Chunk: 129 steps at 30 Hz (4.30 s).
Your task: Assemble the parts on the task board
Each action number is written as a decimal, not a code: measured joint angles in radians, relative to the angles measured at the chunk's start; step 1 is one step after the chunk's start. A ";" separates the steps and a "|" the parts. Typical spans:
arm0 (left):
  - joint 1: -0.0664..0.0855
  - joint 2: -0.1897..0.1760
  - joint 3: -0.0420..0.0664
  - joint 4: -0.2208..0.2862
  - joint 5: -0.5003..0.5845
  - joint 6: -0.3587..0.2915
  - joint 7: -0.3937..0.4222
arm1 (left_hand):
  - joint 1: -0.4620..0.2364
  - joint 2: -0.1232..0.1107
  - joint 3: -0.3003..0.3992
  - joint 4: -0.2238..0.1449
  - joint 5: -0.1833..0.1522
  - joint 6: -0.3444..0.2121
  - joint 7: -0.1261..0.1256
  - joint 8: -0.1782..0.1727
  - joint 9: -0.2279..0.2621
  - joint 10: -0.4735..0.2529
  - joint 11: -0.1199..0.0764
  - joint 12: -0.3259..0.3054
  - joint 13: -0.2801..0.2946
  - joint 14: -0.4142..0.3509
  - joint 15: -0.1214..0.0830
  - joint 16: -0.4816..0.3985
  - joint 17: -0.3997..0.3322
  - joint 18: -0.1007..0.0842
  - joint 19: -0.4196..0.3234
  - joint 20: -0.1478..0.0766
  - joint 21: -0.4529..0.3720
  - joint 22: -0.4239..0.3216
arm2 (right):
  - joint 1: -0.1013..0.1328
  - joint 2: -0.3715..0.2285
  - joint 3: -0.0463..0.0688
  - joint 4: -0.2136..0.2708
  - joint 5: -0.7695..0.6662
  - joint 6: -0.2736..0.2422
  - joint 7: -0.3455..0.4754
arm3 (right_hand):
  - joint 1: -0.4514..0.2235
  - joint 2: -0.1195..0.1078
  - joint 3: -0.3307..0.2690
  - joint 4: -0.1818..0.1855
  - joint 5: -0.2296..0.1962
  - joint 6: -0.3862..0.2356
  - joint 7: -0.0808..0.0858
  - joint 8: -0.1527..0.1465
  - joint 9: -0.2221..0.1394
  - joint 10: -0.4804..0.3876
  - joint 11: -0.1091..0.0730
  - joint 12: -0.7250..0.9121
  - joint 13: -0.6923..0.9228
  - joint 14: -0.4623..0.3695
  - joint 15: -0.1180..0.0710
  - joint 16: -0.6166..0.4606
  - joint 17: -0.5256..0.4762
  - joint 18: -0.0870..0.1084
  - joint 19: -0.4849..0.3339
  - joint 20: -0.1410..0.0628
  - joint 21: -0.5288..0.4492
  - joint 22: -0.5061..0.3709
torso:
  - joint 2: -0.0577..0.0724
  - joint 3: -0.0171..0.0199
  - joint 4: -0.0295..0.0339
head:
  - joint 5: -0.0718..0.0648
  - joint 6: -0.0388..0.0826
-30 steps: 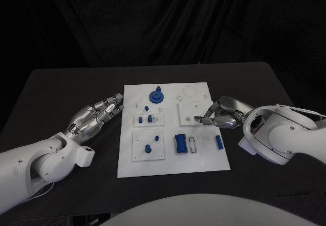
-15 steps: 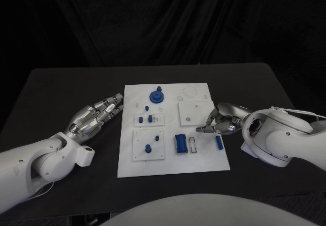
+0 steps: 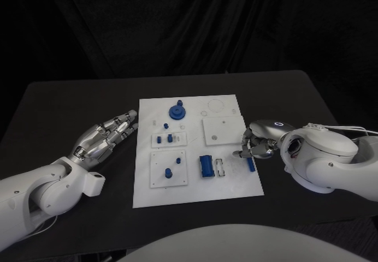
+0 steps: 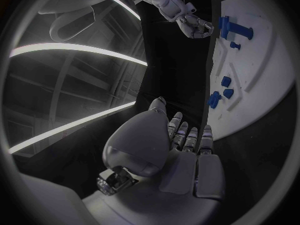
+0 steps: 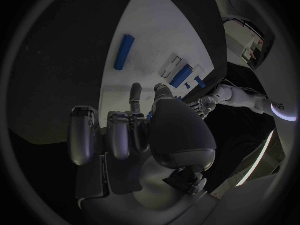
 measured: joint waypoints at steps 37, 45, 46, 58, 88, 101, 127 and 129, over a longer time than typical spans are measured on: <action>0.000 -0.004 0.000 -0.002 0.000 0.001 -0.015 | 0.000 0.000 0.000 0.000 0.000 0.000 0.000 0.000 0.000 0.000 0.000 0.000 0.000 0.000 0.000 0.000 0.000 0.000 0.000 0.000 0.000 0.000 | -0.044 -0.090 -0.001 0.041 -0.178 0.050 -0.013 | -0.091 0.002 -0.011 0.000 0.167 -0.030 0.030 -0.131 -0.109 -0.002 0.024 0.000 0.000 0.001 0.015 0.000 0.000 0.000 0.002 0.016 0.000 0.000 | -0.002 0.0010 -0.0013 | -0.002 0.000; 0.000 0.002 0.000 -0.006 0.000 0.001 -0.019 | 0.000 0.000 0.000 0.000 0.000 0.000 0.000 0.000 0.000 0.000 0.000 0.000 0.000 0.000 0.000 0.000 0.000 0.000 -0.004 0.004 0.000 0.000 | -0.044 -0.096 -0.001 0.034 -0.142 0.022 -0.013 | -0.095 -0.002 -0.011 0.000 0.167 -0.030 0.030 -0.136 -0.112 -0.002 0.024 0.000 0.000 0.001 0.015 0.000 0.000 0.000 0.002 0.016 0.000 0.000 | -0.002 0.0012 -0.0013 | -0.007 0.000; 0.000 0.003 0.000 -0.006 0.000 0.001 -0.020 | 0.000 0.000 0.000 0.000 0.000 0.000 0.000 0.000 0.000 0.000 0.000 0.000 0.000 0.000 0.000 0.000 0.000 0.000 -0.004 0.004 0.000 0.000 | -0.044 -0.095 -0.001 0.033 -0.137 0.019 -0.013 | -0.095 -0.002 -0.011 0.000 0.167 -0.030 0.030 -0.136 -0.113 -0.002 0.024 0.000 0.000 0.001 0.015 0.000 0.000 0.000 0.002 0.016 0.000 0.000 | -0.002 0.0012 -0.0013 | -0.007 0.000; -0.001 0.003 0.000 -0.009 0.000 0.002 -0.026 | 0.003 -0.003 0.000 0.000 0.004 0.000 0.000 0.000 0.000 0.000 0.000 0.000 0.000 0.000 0.000 0.000 0.000 0.000 -0.004 0.004 0.000 0.000 | -0.060 -0.067 -0.001 0.015 -0.084 0.012 -0.014 | -0.070 -0.008 -0.001 -0.004 0.159 -0.019 0.034 -0.141 -0.127 -0.002 0.024 0.000 0.000 0.001 0.015 0.000 0.000 0.000 0.002 0.016 0.000 0.000 | -0.002 0.0008 -0.0014 | -0.006 0.000; -0.003 0.006 0.000 -0.016 0.000 0.013 -0.046 | 0.004 -0.004 0.000 0.000 0.004 0.000 0.000 0.000 0.000 0.000 0.000 0.000 0.000 0.000 0.000 0.000 0.000 0.000 0.000 0.007 0.000 0.000 | -0.092 -0.025 0.000 -0.021 -0.057 0.022 -0.014 | 0.072 -0.009 0.048 -0.023 0.240 0.010 0.023 -0.159 -0.152 -0.002 0.024 0.000 0.000 0.001 0.015 0.000 0.000 0.000 0.002 0.016 0.000 0.000 | -0.002 0.0008 -0.0020 | -0.006 0.000; -0.004 0.005 0.000 -0.013 0.000 0.016 -0.052 | 0.004 -0.004 0.003 -0.003 0.004 -0.004 0.004 0.000 0.000 -0.001 0.007 0.000 0.000 0.000 0.000 0.000 0.000 0.000 0.000 0.007 0.000 0.000 | -0.108 -0.003 0.008 -0.024 -0.063 -0.006 -0.013 | 0.276 -0.032 0.174 -0.023 -0.016 0.037 0.016 -0.167 -0.168 -0.002 0.024 0.000 0.000 0.000 0.016 0.000 0.000 0.000 0.002 0.008 -0.004 0.000 | -0.002 0.0010 -0.0013 | -0.004 0.000; -0.008 0.005 0.000 -0.011 0.000 0.020 -0.057 | 0.004 -0.004 0.007 -0.007 0.008 -0.004 0.004 0.000 0.000 -0.001 0.006 0.000 0.000 0.000 0.000 0.000 -0.001 0.000 0.000 0.007 0.000 0.000 | -0.123 0.002 0.000 0.013 0.421 -0.260 0.051 | 0.182 -0.188 0.596 -0.011 -0.155 0.057 0.018 -0.148 -0.155 -0.004 0.022 0.000 0.000 -0.001 0.017 0.000 0.000 0.000 0.002 0.009 -0.004 0.000 | -0.002 0.0011 -0.0021 | 0.005 0.000; -0.008 0.006 0.000 -0.011 0.000 0.020 -0.058 | 0.004 -0.004 0.007 -0.007 0.008 -0.004 0.004 0.000 0.000 -0.001 0.006 0.000 0.000 0.000 0.000 0.000 -0.001 0.000 0.000 0.007 0.000 0.000 | -0.123 0.004 0.000 0.017 0.454 -0.273 0.062 | 0.181 -0.189 0.596 -0.011 -0.155 0.057 0.018 -0.147 -0.154 -0.006 0.020 0.000 0.000 -0.001 0.017 0.000 0.000 0.000 0.002 0.009 -0.004 0.000 | -0.002 0.0012 -0.0020 | 0.006 0.000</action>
